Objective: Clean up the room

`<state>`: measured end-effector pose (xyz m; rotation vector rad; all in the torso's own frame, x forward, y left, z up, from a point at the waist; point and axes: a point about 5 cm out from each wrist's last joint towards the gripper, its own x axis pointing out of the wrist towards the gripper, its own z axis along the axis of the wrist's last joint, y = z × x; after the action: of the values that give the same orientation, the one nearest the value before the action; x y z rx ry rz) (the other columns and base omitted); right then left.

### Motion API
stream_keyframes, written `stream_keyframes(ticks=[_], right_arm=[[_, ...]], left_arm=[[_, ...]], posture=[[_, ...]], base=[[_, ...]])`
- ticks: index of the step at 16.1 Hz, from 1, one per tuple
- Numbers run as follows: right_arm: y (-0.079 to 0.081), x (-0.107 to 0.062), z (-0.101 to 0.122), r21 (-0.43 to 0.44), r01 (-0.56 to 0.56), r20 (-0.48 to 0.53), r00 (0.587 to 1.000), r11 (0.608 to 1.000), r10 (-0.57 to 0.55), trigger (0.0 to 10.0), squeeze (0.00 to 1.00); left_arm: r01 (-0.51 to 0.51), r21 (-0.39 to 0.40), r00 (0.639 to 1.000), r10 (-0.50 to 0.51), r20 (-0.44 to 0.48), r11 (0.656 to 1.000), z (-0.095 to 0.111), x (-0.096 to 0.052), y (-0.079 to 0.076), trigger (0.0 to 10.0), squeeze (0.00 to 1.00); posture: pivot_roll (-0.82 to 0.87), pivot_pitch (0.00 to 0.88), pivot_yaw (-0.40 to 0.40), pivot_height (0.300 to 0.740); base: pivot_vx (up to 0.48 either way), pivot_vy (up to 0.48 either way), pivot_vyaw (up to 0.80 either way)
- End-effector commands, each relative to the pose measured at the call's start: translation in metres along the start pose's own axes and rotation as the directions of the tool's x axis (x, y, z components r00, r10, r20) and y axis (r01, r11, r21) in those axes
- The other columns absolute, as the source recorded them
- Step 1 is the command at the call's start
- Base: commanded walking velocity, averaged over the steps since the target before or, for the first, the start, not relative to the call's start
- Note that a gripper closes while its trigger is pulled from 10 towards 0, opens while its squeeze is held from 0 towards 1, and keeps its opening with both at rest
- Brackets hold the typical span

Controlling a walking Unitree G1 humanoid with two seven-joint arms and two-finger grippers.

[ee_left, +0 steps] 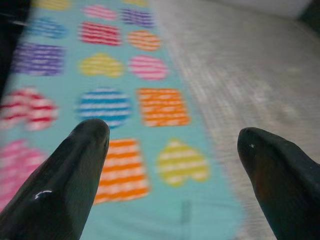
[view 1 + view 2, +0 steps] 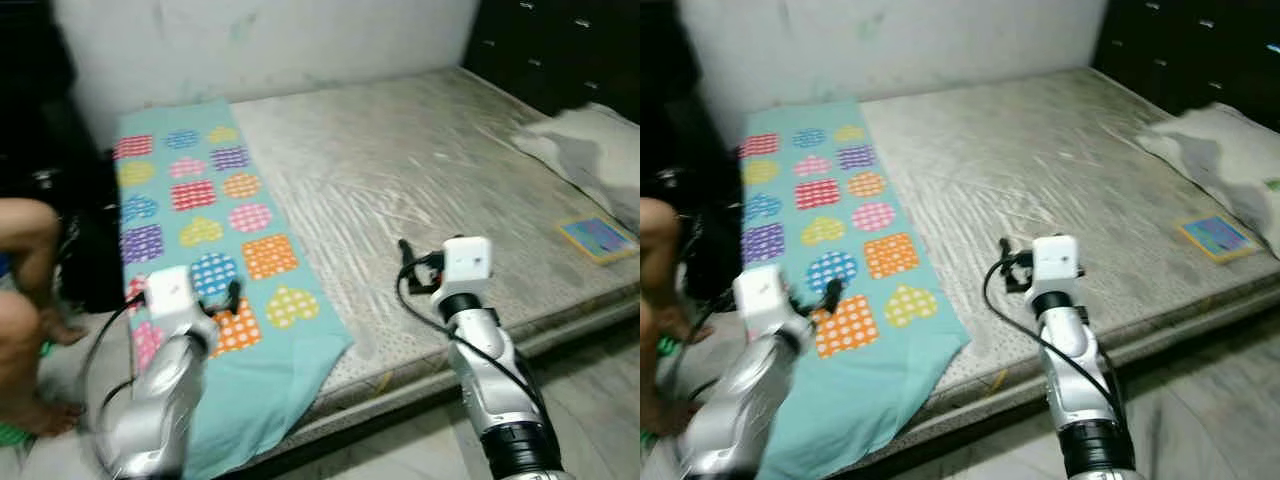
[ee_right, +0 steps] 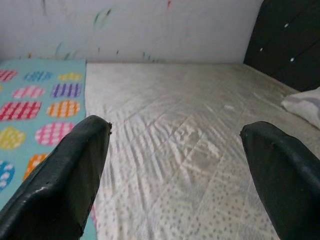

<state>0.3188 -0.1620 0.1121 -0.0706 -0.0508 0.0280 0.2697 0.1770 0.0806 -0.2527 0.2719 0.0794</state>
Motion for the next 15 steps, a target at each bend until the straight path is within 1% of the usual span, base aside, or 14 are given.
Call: stream_keyframes(ticks=[1, 2, 3, 4, 5, 6, 8, 9, 10, 11, 12, 14, 15], right_arm=[[-0.009, -0.003, -0.001, 0.005, 0.032, -0.006, 0.999, 0.999, -0.032, 10.0, 0.00], [-0.012, -0.005, -0.002, -0.005, 0.035, -0.009, 0.999, 0.999, -0.035, 10.0, 0.00], [-0.013, -0.006, -0.003, -0.011, 0.035, -0.012, 0.999, 0.999, -0.035, 10.0, 0.00], [-0.013, -0.007, -0.003, -0.012, 0.036, -0.014, 0.999, 0.999, -0.036, 10.0, 0.00], [-0.013, -0.009, -0.003, -0.013, 0.034, -0.012, 0.999, 0.999, -0.034, 10.0, 0.00], [-0.013, -0.010, -0.002, -0.013, 0.033, -0.011, 0.999, 0.999, -0.033, 10.0, 0.00], [-0.013, -0.012, -0.002, -0.016, 0.018, 0.002, 1.000, 1.000, -0.018, 10.0, 0.00], [-0.013, -0.014, 0.000, -0.028, 0.020, 0.024, 1.000, 0.999, -0.019, 10.0, 0.00], [-0.014, -0.015, 0.000, -0.021, 0.033, 0.033, 0.999, 0.999, -0.032, 10.0, 0.00], [-0.014, -0.016, -0.001, -0.003, 0.029, 0.032, 0.999, 1.000, -0.029, 10.0, 0.00], [-0.013, -0.017, 0.000, -0.019, 0.026, 0.031, 0.999, 0.999, -0.025, 10.0, 0.00], [-0.011, -0.019, -0.001, -0.009, 0.020, 0.031, 0.999, 1.000, -0.020, 10.0, 0.00], [-0.010, -0.021, -0.001, -0.005, 0.016, 0.035, 0.999, 1.000, -0.016, 10.0, 0.00]], left_arm=[[-0.037, 0.074, 0.999, 0.034, 0.041, 0.997, 0.008, -0.005, 0.010, 10.0, 0.00], [-0.058, 0.107, 0.997, 0.051, 0.063, 0.993, 0.007, -0.010, 0.018, 10.0, 0.00], [-0.077, 0.080, 0.996, 0.073, 0.054, 0.994, 0.005, -0.011, 0.021, 10.0, 0.00], [-0.073, 0.066, 0.995, 0.069, 0.068, 0.995, 0.007, -0.011, 0.022, 10.0, 0.00], [-0.043, 0.080, 0.992, 0.033, 0.118, 0.996, 0.013, -0.011, 0.019, 10.0, 0.00], [-0.033, 0.093, 0.991, 0.020, 0.136, 0.995, 0.015, -0.012, 0.018, 10.0, 0.00], [0.058, 0.178, 0.962, -0.103, 0.253, 0.982, 0.030, -0.015, 0.007, 10.0, 0.00], [0.045, 0.238, 0.944, -0.119, 0.306, 0.970, 0.035, -0.017, 0.006, 10.0, 0.00], [0.033, 0.250, 0.931, -0.120, 0.344, 0.968, 0.038, -0.019, 0.006, 10.0, 0.00], [0.055, 0.239, 0.937, -0.133, 0.324, 0.969, 0.038, -0.020, 0.008, 10.0, 0.00], [0.100, 0.248, 0.941, -0.173, 0.291, 0.963, 0.035, -0.019, 0.006, 10.0, 0.00], [0.125, 0.248, 0.940, -0.195, 0.279, 0.961, 0.031, -0.020, 0.001, 10.0, 0.00], [0.138, 0.255, 0.933, -0.212, 0.289, 0.957, 0.029, -0.021, -0.003, 10.0, 0.00]], posture=[[-0.09, 0.000, 0.036, 0.740], [-0.09, 0.000, 0.033, 0.740], [-0.08, 0.000, 0.030, 0.740], [-0.08, 0.000, 0.028, 0.740], [-0.08, 0.000, 0.027, 0.740], [-0.09, 0.000, 0.026, 0.740], [-0.09, 0.000, 0.026, 0.740], [-0.08, 0.000, 0.022, 0.740], [-0.08, 0.000, 0.021, 0.740], [-0.08, 0.000, 0.020, 0.740], [-0.08, 0.000, 0.020, 0.740], [-0.09, 0.000, 0.021, 0.740], [-0.09, 0.000, 0.019, 0.740]], base=[[0.000, 0.000, 0.00], [0.000, 0.000, 0.00], [0.000, 0.000, 0.00], [0.000, 0.000, 0.00], [0.000, 0.000, 0.00], [0.000, 0.000, 0.00], [0.000, 0.000, 0.00], [0.000, 0.000, 0.00], [0.000, 0.000, 0.00], [0.000, 0.000, 0.00], [0.000, 0.000, 0.00], [0.000, 0.000, 0.00], [0.000, 0.000, 0.00]])
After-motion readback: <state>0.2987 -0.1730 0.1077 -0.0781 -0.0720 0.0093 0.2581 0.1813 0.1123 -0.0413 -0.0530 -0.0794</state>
